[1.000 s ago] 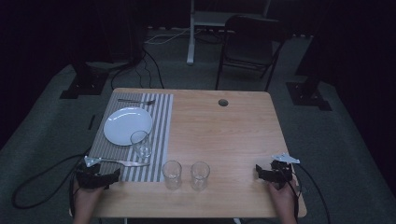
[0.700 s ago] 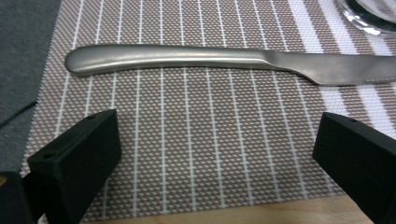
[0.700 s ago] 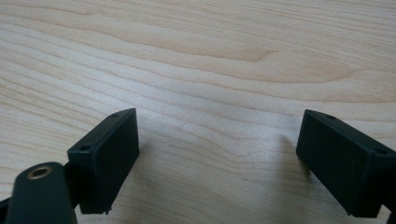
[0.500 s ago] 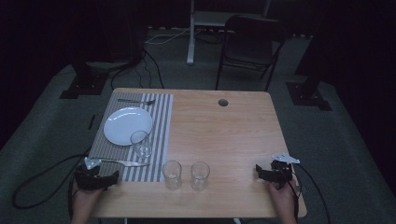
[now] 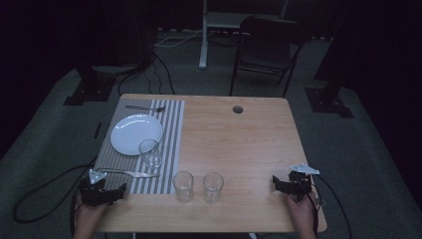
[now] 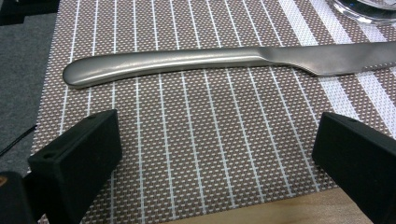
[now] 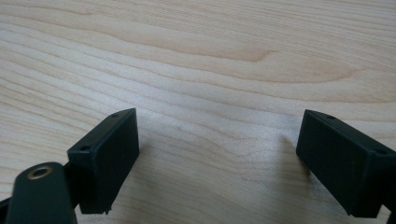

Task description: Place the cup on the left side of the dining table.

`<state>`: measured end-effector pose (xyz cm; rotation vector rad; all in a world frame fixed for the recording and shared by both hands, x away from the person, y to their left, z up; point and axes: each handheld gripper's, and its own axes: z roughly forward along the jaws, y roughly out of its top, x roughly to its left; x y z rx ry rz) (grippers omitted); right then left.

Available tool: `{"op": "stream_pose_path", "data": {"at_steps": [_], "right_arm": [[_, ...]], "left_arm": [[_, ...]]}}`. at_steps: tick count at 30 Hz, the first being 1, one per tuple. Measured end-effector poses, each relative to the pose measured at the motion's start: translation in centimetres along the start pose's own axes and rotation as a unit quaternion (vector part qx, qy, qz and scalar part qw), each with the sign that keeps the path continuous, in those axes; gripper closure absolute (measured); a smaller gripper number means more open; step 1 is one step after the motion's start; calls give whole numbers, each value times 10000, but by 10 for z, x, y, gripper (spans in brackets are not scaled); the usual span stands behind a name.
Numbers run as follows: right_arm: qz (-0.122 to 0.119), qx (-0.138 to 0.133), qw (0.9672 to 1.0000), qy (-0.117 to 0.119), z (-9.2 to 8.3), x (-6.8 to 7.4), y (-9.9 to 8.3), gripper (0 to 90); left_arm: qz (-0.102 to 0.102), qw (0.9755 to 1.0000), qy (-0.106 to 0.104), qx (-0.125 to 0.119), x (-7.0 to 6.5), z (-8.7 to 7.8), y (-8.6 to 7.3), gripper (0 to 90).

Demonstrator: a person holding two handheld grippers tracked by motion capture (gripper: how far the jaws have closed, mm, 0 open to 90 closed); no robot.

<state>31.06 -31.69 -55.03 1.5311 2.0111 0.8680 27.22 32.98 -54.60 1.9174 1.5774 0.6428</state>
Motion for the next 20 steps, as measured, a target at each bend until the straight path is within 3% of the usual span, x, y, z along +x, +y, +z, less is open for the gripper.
{"op": "stream_pose_path", "data": {"at_steps": [8,20], "right_arm": [[20,-5,10000,-20,0,0,0,127],[20,-6,10000,-20,0,0,0,127]], "left_arm": [[123,9999,-101,-11,3,-1,-1,24],[80,9999,-65,-58,3,-3,-3,59]]}}
